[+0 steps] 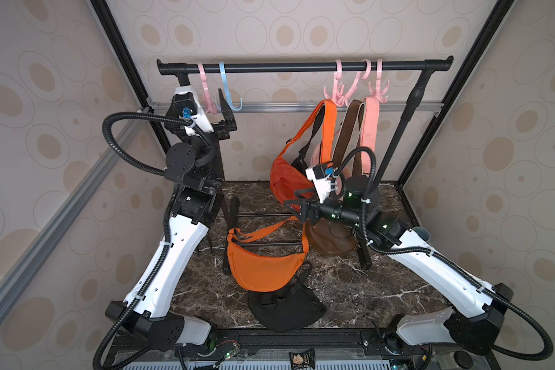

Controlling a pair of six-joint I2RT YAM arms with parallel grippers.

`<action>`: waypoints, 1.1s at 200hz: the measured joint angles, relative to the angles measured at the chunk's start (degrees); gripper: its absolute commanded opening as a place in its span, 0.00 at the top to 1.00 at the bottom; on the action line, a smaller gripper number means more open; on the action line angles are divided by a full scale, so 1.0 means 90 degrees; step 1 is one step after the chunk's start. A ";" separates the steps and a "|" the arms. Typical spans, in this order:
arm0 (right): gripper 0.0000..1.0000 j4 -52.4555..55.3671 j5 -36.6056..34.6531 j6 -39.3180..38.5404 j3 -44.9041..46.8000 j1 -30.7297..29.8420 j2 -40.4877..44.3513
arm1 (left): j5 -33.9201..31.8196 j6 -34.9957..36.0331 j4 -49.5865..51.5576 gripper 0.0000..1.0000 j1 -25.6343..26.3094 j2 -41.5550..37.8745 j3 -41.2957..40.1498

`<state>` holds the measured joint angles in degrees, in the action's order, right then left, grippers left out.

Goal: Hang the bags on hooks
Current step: Adjust the hook on the clothesline.

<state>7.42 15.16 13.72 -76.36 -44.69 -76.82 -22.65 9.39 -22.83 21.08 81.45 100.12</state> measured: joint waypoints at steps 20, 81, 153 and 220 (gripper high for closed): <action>0.33 0.0075 -0.0491 -0.0049 0.1008 -0.0464 0.0015 | 0.0226 -0.0066 0.0209 0.05 -0.0063 0.0260 0.0143; 0.33 0.0024 -0.1001 0.0153 0.3048 -0.0867 0.0522 | 0.0869 -0.0075 0.0576 0.19 -0.0236 0.0806 0.0658; 0.35 -0.0126 -0.1066 0.0260 0.3555 -0.0867 0.0430 | 0.1683 -0.0165 0.1013 0.35 -0.0248 0.1302 0.1537; 0.36 -0.0160 -0.1175 0.0255 0.3555 -0.0869 0.0430 | 0.2188 -0.0415 0.1396 0.32 0.0138 0.1603 0.1756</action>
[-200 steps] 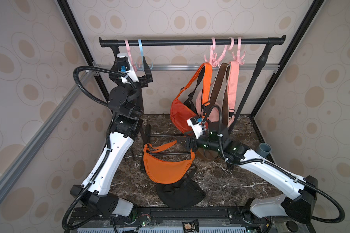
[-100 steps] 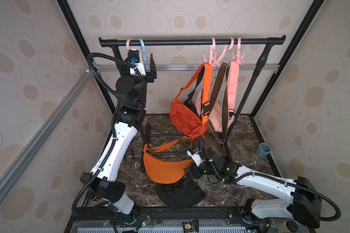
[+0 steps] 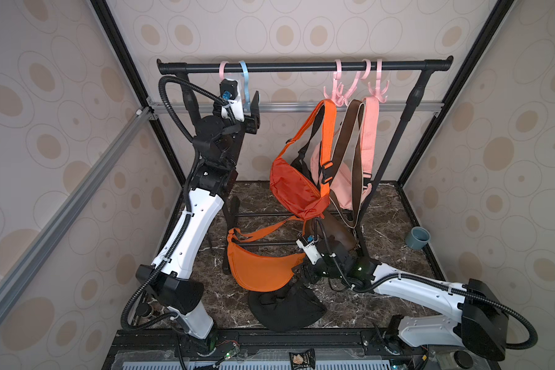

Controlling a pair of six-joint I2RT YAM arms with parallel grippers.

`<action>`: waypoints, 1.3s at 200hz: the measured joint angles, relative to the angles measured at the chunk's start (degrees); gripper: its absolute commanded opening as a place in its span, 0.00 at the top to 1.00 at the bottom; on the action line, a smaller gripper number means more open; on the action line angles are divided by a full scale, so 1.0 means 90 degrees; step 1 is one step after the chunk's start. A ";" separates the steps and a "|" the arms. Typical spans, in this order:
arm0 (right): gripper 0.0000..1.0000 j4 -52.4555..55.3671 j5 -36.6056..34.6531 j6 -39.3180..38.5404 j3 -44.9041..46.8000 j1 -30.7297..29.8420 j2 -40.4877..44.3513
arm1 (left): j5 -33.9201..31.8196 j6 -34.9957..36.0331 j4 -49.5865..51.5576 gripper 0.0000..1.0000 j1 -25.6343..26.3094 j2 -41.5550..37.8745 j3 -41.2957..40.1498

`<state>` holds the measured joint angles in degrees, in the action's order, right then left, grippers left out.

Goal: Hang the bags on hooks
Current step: Adjust the hook on the clothesline.

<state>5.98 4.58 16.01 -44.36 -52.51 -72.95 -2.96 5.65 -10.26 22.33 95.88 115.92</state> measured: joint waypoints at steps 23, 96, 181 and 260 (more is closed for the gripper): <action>0.36 0.0000 -0.0019 0.0000 -0.0002 0.0000 0.0000 | 0.0075 0.0027 0.0036 0.32 0.0357 0.0080 0.0092; 0.36 0.0002 -0.0044 0.0005 -0.0002 0.0002 0.0000 | 0.0180 0.0192 0.0209 0.29 0.1219 0.0607 0.0675; 0.36 0.0053 -0.0172 0.0000 -0.0005 0.0000 0.0073 | -0.0549 0.0478 0.0134 0.12 0.1404 0.0379 0.0036; 0.33 0.0306 -0.0753 0.0192 -0.0010 0.0032 0.0075 | -0.1501 0.0709 -0.0797 0.00 0.1401 -0.1078 -0.1931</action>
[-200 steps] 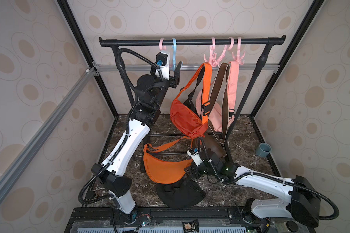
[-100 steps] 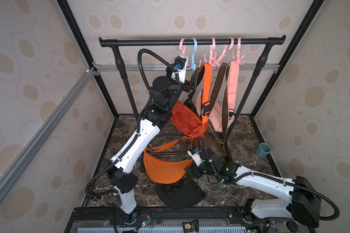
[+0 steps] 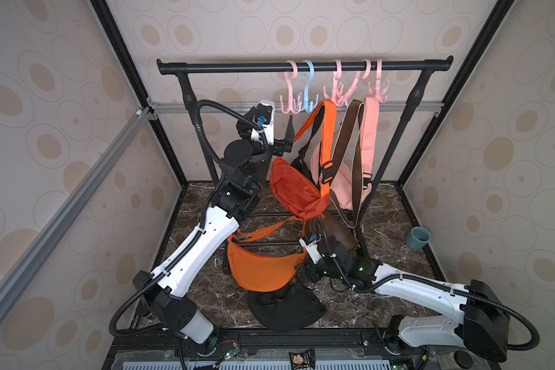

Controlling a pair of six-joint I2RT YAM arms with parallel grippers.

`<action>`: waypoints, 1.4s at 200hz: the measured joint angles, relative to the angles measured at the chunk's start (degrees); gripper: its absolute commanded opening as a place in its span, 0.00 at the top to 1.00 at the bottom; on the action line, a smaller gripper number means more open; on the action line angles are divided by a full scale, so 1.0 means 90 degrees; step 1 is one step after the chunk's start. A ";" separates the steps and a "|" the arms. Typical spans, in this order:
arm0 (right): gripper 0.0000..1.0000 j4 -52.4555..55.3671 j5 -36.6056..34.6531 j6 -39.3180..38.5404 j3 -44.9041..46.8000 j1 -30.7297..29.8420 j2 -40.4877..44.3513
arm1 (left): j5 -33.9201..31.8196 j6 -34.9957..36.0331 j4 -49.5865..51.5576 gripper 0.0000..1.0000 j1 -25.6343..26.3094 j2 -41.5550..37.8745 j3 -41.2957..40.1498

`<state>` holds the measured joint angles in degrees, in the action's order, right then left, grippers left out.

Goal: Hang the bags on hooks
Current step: Adjust the hook on the clothesline, then pick up the bag from the center of the board.

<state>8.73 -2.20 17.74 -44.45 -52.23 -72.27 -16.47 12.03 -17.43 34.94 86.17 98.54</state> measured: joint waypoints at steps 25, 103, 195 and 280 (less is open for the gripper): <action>0.32 0.0308 -0.0257 0.0291 -0.0073 0.0347 0.0024 | -0.0406 -0.0078 -0.0323 0.00 -0.0002 -0.0680 -0.1027; 0.33 0.0141 0.0379 0.1275 -0.0090 0.0937 -0.0869 | -0.1078 -0.1246 0.0214 0.00 -0.0002 -0.3028 -0.4957; 0.31 -0.0622 0.1464 0.0804 -0.3240 0.0102 -0.3835 | -0.2229 -0.1756 0.1766 0.00 -0.0024 -0.5331 -0.6822; 0.28 0.0585 -0.1061 0.0585 -0.2120 0.0044 -0.2880 | -0.1477 -0.3776 0.3376 0.00 -0.0087 -0.4969 -0.6914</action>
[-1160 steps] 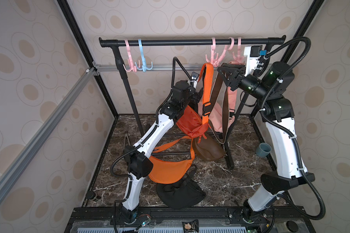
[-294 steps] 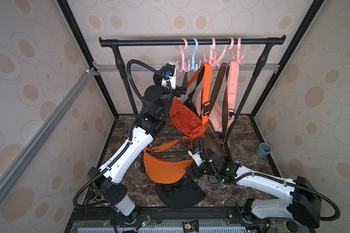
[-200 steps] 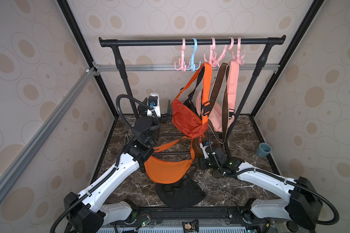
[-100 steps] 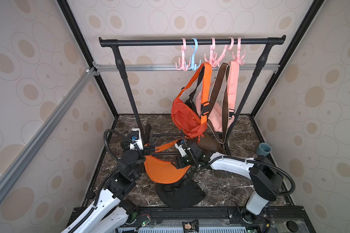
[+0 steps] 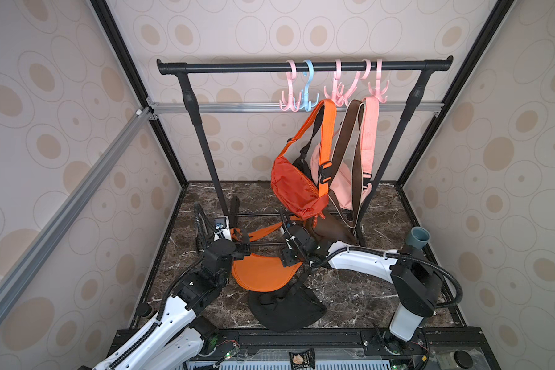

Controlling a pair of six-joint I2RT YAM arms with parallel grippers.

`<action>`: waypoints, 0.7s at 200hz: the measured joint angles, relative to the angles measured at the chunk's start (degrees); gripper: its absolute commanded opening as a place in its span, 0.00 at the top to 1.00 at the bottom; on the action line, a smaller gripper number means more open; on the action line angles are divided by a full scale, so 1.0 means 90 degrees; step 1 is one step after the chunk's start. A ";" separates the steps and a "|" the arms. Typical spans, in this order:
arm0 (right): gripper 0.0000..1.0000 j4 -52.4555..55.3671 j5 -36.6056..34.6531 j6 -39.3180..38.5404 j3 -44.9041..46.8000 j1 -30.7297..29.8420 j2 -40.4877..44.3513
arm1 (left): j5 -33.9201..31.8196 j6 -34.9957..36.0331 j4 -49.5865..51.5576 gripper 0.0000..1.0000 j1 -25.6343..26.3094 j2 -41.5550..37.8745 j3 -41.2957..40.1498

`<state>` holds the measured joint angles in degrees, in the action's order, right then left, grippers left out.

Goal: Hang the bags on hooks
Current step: Pick up the bag from the center of the board.

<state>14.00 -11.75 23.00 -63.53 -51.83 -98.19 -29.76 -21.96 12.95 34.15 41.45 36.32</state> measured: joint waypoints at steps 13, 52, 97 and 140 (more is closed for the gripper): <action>0.29 0.0121 -0.0228 -0.0015 0.0335 0.0158 0.0214 | 0.0070 -0.0078 0.0012 0.00 -0.0039 -0.0007 -0.0019; 0.33 0.0350 -0.0573 -0.0017 0.0777 0.0653 0.0338 | 0.0308 -0.0170 0.0015 0.00 -0.0085 0.0032 -0.0083; 0.33 -0.0185 0.0219 0.0138 0.0874 0.1137 0.0151 | 0.0440 -0.0202 0.0012 0.00 -0.0112 0.0032 -0.0134; 0.37 -0.1154 0.0826 0.0554 0.1321 0.1263 0.0102 | 0.0471 -0.0202 0.0010 0.00 -0.0136 -0.0012 -0.0158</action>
<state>3.62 -4.32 27.99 -51.64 -40.47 -97.27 -25.52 -23.77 13.04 32.93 41.34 34.89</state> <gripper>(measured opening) 0.649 0.999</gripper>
